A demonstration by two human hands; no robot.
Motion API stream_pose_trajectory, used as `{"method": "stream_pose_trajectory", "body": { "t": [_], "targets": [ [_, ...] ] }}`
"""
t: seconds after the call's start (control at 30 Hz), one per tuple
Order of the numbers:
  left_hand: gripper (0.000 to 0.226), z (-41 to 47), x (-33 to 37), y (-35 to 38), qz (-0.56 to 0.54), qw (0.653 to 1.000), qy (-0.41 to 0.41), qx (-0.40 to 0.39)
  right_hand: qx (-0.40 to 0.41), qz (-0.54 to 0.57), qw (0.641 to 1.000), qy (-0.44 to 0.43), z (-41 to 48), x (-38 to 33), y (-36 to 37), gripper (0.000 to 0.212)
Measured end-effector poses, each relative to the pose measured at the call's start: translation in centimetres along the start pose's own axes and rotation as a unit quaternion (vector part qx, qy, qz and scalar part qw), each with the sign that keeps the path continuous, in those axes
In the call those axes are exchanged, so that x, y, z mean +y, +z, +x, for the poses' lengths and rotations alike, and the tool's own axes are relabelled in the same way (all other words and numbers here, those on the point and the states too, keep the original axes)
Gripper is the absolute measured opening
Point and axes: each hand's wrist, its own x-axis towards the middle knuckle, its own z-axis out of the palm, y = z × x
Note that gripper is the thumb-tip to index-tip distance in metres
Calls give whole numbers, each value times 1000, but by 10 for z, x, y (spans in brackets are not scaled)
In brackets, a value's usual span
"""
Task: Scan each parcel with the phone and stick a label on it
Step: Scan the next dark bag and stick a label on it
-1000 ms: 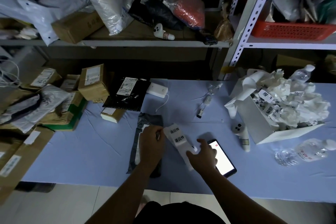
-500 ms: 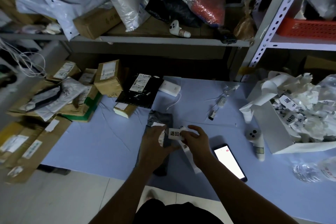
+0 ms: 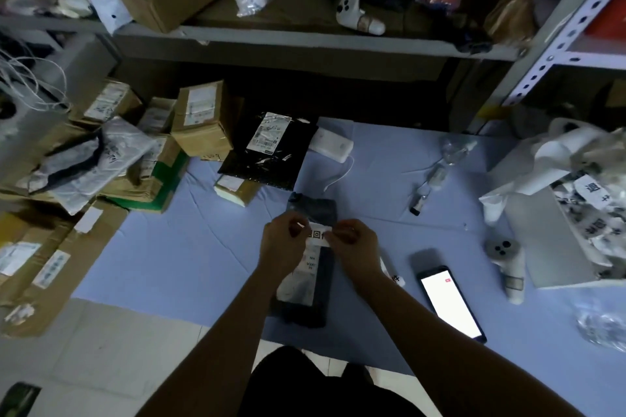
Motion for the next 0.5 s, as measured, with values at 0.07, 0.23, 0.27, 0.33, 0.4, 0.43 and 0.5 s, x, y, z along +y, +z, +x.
{"method": "stream_pose_trajectory", "body": {
  "t": [0.07,0.23,0.27,0.33,0.4,0.43,0.5],
  "targets": [
    [16,19,-7,0,31,999,33,-18,27,-43,999,-4,14,-2,11,15],
    [6,64,-19,8,89,990,109,-27,76,-167,983,7,56,-6,40,10],
    [7,70,-21,11,97,988,120,-30,83,-194,977,7,64,-6,43,9],
    [8,81,-25,17,112,982,145,-41,86,-249,965,4,75,-4,48,7],
    [7,83,-29,20,142,975,165,-54,84,-293,952,-16,78,0,49,3],
    [7,86,-32,22,156,970,175,-58,85,-312,946,-31,79,3,50,4],
    [13,89,-39,23,166,967,185,-56,85,-340,936,-32,80,7,49,11]
  ]
}}
